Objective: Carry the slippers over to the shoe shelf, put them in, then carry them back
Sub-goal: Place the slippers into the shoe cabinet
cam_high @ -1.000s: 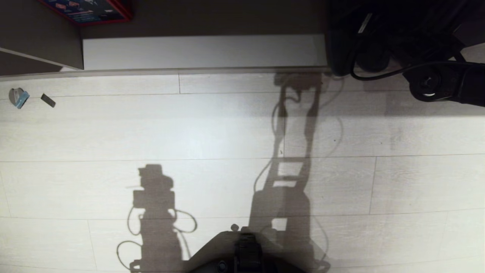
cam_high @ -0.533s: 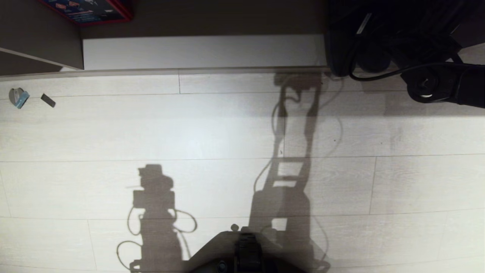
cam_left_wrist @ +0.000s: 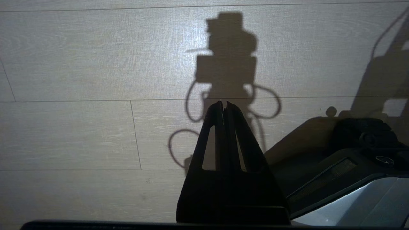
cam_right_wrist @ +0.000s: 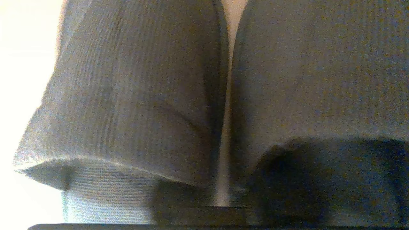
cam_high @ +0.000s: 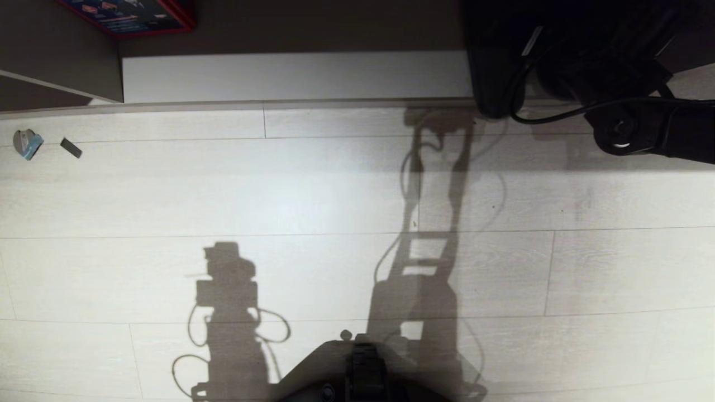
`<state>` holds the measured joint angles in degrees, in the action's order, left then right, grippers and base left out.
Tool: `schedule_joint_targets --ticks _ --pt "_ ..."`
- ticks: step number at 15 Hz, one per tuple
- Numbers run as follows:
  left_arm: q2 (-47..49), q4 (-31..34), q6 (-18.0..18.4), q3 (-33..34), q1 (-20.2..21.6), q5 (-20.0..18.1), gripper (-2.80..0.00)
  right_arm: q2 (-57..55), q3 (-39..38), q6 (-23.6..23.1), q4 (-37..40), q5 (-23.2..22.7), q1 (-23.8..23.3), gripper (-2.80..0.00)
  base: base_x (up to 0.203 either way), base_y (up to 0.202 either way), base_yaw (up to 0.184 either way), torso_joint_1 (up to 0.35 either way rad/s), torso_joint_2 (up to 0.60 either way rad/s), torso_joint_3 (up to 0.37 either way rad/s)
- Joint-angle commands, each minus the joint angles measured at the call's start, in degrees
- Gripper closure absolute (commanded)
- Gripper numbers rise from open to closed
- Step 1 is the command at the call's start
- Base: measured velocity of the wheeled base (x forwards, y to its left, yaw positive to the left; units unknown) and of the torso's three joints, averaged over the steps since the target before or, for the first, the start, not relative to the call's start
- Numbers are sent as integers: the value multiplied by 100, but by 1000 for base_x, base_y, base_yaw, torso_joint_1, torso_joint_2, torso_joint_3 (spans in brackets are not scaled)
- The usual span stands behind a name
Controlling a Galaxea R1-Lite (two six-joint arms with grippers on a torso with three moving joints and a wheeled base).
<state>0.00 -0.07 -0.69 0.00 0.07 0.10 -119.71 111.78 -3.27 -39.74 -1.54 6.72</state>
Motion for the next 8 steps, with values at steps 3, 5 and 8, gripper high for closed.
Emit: schedule_joint_targets --ticks 3,5,8 --pt "0 -1 -1 0 1 -1 0 -26 2 -7 -25 -5 5 -280 0 0 0 0 0 0" --pt "0 -1 -1 0 1 -1 0 -17 -32 -7 -14 11 5 -280 0 0 0 0 0 0" --pt "0 -1 -1 0 1 -1 0 7 -154 -16 -25 22 5 -280 0 0 0 0 0 0"
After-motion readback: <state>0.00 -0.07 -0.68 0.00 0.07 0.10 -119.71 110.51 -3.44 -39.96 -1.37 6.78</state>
